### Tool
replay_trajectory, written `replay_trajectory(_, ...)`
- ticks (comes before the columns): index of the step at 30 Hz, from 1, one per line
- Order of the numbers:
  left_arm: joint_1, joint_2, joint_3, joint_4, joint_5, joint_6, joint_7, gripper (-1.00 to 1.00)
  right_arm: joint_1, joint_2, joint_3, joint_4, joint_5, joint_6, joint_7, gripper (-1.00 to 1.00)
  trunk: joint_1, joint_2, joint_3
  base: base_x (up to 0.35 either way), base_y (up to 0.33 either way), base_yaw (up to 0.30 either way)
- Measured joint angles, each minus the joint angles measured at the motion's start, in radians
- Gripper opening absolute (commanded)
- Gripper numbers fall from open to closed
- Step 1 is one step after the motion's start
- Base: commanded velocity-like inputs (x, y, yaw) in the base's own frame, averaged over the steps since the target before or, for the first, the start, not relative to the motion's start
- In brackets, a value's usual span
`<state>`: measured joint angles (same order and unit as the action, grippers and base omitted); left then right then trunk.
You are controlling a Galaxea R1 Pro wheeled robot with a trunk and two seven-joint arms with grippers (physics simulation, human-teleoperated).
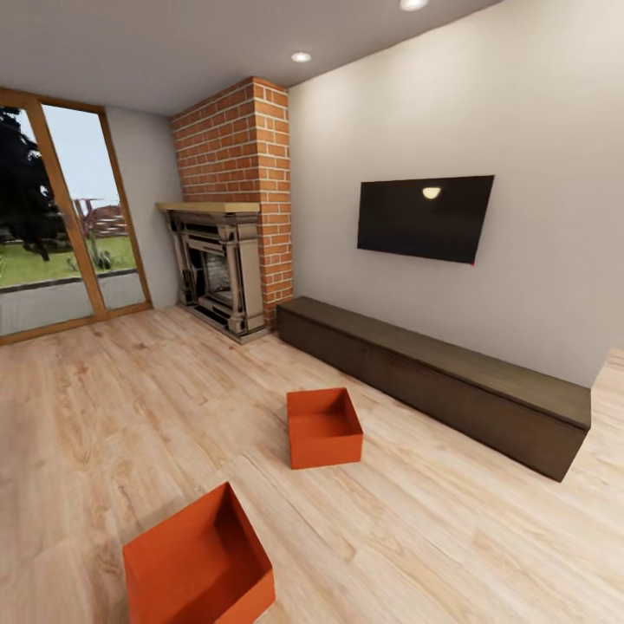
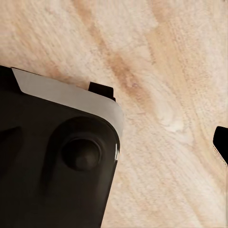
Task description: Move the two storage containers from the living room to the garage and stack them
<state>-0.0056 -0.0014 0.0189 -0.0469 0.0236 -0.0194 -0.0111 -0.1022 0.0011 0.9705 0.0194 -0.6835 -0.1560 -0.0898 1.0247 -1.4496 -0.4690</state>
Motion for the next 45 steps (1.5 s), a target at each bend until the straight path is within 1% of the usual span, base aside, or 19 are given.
replay_trajectory(4, 0.000, 0.002, -0.001, -0.001, 0.000, 0.000, 0.000, 1.00, 0.000, 0.001, 0.000, 0.000, 0.000, 0.000, 0.000, 1.00, 0.000, 0.000, 0.000, 0.262, -0.073, 0.006)
replay_trajectory(9, 0.000, 0.003, -0.001, 0.000, 0.000, 0.000, 0.000, 1.00, 0.000, 0.001, 0.000, 0.000, 0.000, 0.000, 0.000, 1.00, 0.000, 0.000, 0.000, 0.074, -0.024, 0.068)
replay_trajectory(36, 0.000, 0.000, -0.001, -0.001, 0.000, 0.000, 0.000, 1.00, 0.000, 0.000, 0.000, 0.000, -0.002, 0.000, -0.001, 1.00, 0.000, 0.000, 0.000, 0.001, 0.000, 0.267)
replay_trajectory(40, 0.000, 0.001, -0.001, -0.001, 0.000, 0.000, 0.000, 1.00, 0.000, 0.000, 0.000, 0.000, -0.002, 0.000, 0.000, 1.00, 0.000, 0.000, 0.000, 0.084, 0.000, 0.104)
replay_trajectory(45, 0.000, 0.000, 0.000, 0.000, 0.000, 0.000, 0.000, 1.00, 0.000, 0.000, 0.000, 0.000, -0.002, 0.000, 0.000, 1.00, 0.000, 0.000, 0.000, 0.257, 0.000, 0.019)
